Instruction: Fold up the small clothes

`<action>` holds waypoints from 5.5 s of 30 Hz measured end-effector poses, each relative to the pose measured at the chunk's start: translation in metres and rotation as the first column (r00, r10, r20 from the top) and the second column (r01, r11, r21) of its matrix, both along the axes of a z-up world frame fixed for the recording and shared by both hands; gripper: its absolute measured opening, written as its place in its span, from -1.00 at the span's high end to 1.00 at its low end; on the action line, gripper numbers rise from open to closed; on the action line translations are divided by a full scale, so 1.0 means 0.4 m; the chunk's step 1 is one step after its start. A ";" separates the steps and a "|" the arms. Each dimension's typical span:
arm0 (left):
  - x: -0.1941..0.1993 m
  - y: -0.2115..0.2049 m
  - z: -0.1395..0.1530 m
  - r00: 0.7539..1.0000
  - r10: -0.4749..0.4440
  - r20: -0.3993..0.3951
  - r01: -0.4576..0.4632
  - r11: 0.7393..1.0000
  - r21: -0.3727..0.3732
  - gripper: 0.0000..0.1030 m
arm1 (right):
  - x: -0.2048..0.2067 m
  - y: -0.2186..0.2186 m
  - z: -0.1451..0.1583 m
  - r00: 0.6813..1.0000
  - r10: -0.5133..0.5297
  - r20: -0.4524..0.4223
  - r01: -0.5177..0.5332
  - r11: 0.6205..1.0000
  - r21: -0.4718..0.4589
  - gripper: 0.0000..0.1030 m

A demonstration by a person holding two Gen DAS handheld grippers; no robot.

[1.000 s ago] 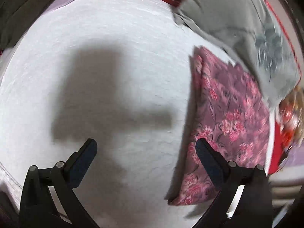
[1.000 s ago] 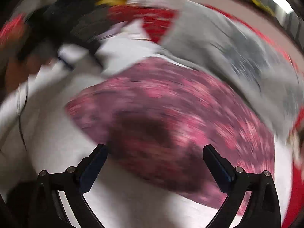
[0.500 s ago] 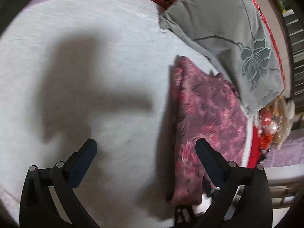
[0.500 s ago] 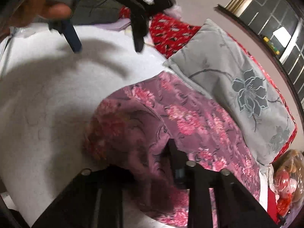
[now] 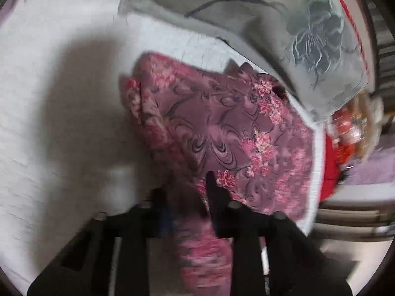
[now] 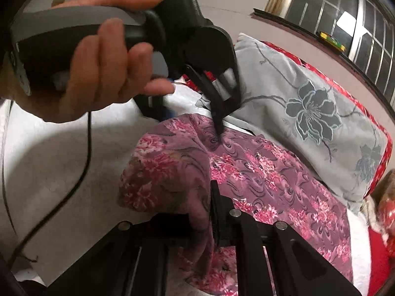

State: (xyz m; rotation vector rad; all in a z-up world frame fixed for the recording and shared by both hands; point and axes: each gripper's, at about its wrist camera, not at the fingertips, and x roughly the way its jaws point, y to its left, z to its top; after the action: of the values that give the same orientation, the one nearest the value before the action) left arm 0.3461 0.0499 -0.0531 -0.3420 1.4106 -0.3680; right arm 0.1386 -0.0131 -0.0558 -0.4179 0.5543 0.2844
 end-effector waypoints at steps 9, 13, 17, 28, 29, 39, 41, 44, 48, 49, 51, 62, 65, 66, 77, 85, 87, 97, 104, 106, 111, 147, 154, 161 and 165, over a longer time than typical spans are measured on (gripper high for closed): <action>-0.024 -0.126 0.148 0.993 -0.014 0.113 0.013 1.000 0.008 0.82 | -0.008 -0.156 0.074 0.997 -0.078 -0.020 0.081 0.968 0.236 0.89; -0.034 -0.228 0.205 0.988 -0.056 0.147 0.054 0.998 0.014 0.82 | -0.016 -0.245 0.101 0.990 -0.136 -0.033 0.139 0.931 0.337 0.89; -0.044 -0.348 0.239 0.980 -0.113 0.163 0.108 0.993 0.037 0.88 | -0.025 -0.363 0.105 0.974 -0.208 -0.087 0.225 0.867 0.444 0.90; -0.067 -0.712 0.190 0.964 -0.239 0.119 0.230 0.969 0.089 0.89 | -0.066 -0.692 0.059 0.904 -0.331 -0.270 0.423 0.609 0.671 0.91; -0.072 -0.747 0.182 0.960 -0.256 0.114 0.247 0.965 0.089 0.89 | -0.070 -0.715 0.054 0.898 -0.338 -0.283 0.436 0.587 0.683 0.91; -0.085 -0.802 0.177 0.967 -0.226 0.115 0.232 0.972 -0.044 0.57 | -0.096 -0.918 -0.101 0.766 -0.310 -0.564 0.643 0.338 0.687 0.80; -0.074 -0.725 0.201 0.975 -0.162 0.151 0.169 0.985 -0.037 0.06 | -0.120 -0.934 -0.074 0.777 -0.338 -0.532 0.629 0.369 0.684 0.78; -0.066 -0.565 0.208 0.977 -0.040 0.208 0.037 0.999 0.017 -0.15 | -0.134 -0.978 0.002 0.814 -0.373 -0.446 0.574 0.396 0.717 0.63; -0.089 -0.389 0.134 0.982 0.061 0.178 -0.070 0.997 0.044 -0.15 | -0.025 -0.992 0.070 0.858 -0.332 -0.392 0.510 0.455 0.730 -0.02; -0.099 -0.361 0.114 0.983 0.082 0.164 -0.086 0.996 0.018 -0.15 | 0.017 -0.986 0.073 0.867 -0.305 -0.395 0.498 0.473 0.727 -0.07; -0.122 -0.311 0.069 0.984 0.124 0.124 -0.119 0.992 -0.051 -0.15 | 0.116 -0.953 0.061 0.875 -0.235 -0.423 0.482 0.510 0.713 -0.15; -0.166 -0.279 0.032 0.954 0.148 0.261 -0.133 0.988 -0.075 -0.15 | 0.356 -0.785 0.005 0.882 -0.110 -0.459 0.404 0.680 0.612 0.06; -0.170 -0.283 0.034 0.940 0.131 0.315 -0.121 0.991 -0.053 -0.15 | 0.359 -0.737 0.031 0.896 -0.091 -0.435 0.328 0.795 0.510 0.86; -0.167 -0.283 0.033 0.941 0.127 0.315 -0.118 0.992 -0.049 -0.15 | 0.352 -0.727 0.041 0.905 -0.100 -0.414 0.310 0.820 0.480 0.87; -0.137 -0.311 -0.014 0.959 0.068 0.274 -0.093 0.992 0.080 -0.31 | 0.336 -0.927 -0.011 0.790 -0.338 -0.511 0.587 0.660 0.470 0.87; -0.143 -0.331 -0.004 0.956 0.024 0.294 -0.065 0.989 0.130 -0.32 | 0.302 -0.946 0.051 0.826 -0.285 -0.486 0.552 0.580 0.599 0.39; -0.158 -0.313 -0.001 0.956 0.031 0.291 -0.070 0.990 0.122 -0.32 | 0.337 -0.906 0.032 0.813 -0.272 -0.514 0.556 0.623 0.550 0.18; -0.174 -0.303 0.031 0.936 0.057 0.347 -0.103 0.988 0.115 -0.32 | 0.365 -0.846 0.088 0.872 -0.246 -0.423 0.449 0.747 0.490 1.00; -0.160 -0.325 0.033 0.935 0.058 0.350 -0.090 0.993 0.078 -0.32 | 0.393 -0.912 0.035 0.785 -0.303 -0.540 0.564 0.711 0.420 -0.04; -0.162 -0.328 0.038 0.933 0.059 0.355 -0.084 0.995 0.055 -0.32 | 0.385 -0.891 0.022 0.799 -0.300 -0.522 0.537 0.747 0.392 -0.13; -0.166 -0.356 0.037 0.933 0.018 0.359 -0.045 0.997 0.069 -0.36 | 0.383 -0.852 0.078 0.880 -0.273 -0.390 0.423 0.823 0.379 0.95; -0.116 -0.333 -0.021 0.976 0.021 0.216 0.004 0.994 -0.113 -0.60 | 0.325 -0.996 0.067 0.796 -0.308 -0.520 0.594 0.559 0.579 -0.19; -0.116 -0.346 -0.013 0.968 0.019 0.249 0.001 0.997 -0.083 -0.60 | 0.373 -0.903 0.066 0.854 -0.305 -0.422 0.505 0.680 0.532 0.89; -0.126 -0.365 -0.001 0.956 -0.014 0.291 0.016 1.000 -0.006 -0.64 | 0.348 -0.975 0.000 0.757 -0.402 -0.515 0.644 0.593 0.483 0.72; -0.131 -0.345 0.018 0.959 0.024 0.284 0.008 0.994 -0.109 -0.64 | 0.219 -0.939 0.082 0.865 -0.320 -0.386 0.499 0.635 0.590 0.70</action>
State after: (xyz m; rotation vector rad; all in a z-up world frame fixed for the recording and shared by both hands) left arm 0.2936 -0.0879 -0.0457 -0.3685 1.1089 -0.4701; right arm 0.2263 -0.3886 -0.0231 0.4797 0.7309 0.0713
